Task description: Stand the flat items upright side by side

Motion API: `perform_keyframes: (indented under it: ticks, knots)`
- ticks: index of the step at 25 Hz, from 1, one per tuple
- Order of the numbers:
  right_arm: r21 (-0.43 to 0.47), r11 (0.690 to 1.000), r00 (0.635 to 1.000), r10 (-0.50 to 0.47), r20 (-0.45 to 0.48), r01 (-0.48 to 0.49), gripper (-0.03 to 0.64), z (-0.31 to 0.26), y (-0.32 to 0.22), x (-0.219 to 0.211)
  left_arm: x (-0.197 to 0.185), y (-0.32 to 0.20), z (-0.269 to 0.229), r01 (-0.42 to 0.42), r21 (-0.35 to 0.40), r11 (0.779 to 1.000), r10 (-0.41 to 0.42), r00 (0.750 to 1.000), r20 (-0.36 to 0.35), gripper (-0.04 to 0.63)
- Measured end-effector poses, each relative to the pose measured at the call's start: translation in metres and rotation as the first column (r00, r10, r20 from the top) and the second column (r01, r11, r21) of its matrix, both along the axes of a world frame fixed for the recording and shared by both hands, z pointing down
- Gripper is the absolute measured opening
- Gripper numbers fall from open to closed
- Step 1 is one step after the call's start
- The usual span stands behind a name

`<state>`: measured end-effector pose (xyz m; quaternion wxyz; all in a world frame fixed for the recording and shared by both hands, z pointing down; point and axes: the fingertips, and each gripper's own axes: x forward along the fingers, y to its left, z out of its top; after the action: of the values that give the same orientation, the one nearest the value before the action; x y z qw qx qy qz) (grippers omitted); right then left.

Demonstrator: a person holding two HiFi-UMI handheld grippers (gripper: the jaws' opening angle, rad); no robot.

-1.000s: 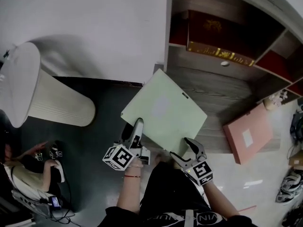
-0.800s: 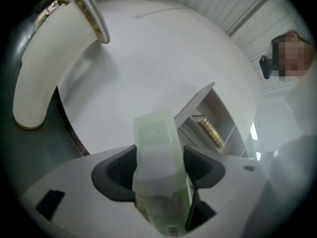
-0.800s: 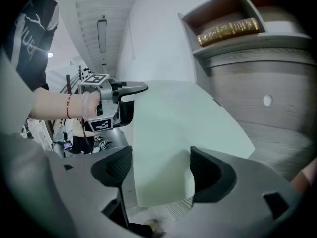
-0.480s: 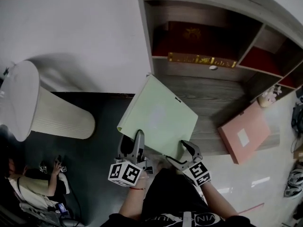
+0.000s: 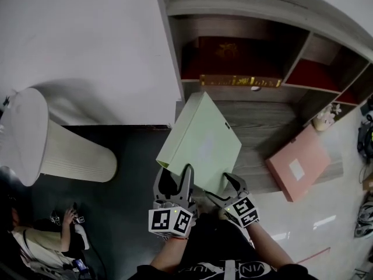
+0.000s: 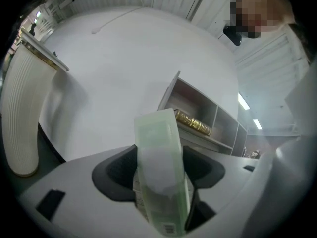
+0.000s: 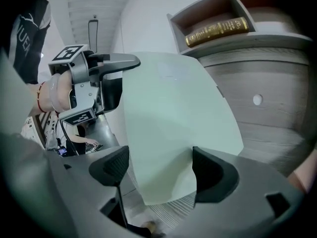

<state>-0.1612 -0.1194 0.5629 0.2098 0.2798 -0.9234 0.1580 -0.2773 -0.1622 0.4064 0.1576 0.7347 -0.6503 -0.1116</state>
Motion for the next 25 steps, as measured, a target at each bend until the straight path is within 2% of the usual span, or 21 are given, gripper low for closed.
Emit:
perform_keyframes:
  ticks: [7, 14, 25]
  knots:
    - [0.041, 0.999, 0.999, 0.004, -0.044, -0.002, 0.425, 0.001, -0.013, -0.003, 0.004, -0.007, -0.006, -0.033, 0.004, 0.999, 0.033, 0.998, -0.051, 0.278]
    - [0.08, 0.997, 0.997, 0.02, -0.073, -0.014, 0.428, 0.007, -0.025, -0.009, 0.015, -0.009, -0.012, -0.063, 0.0, 0.998, 0.062, 0.998, -0.027, 0.262]
    - [0.094, 0.984, 0.988, -0.145, -0.06, 0.151, 0.422, 0.002, -0.076, -0.027, 0.017, -0.037, -0.028, 0.055, 0.011, 0.998, -0.056, 0.996, 0.066, 0.264]
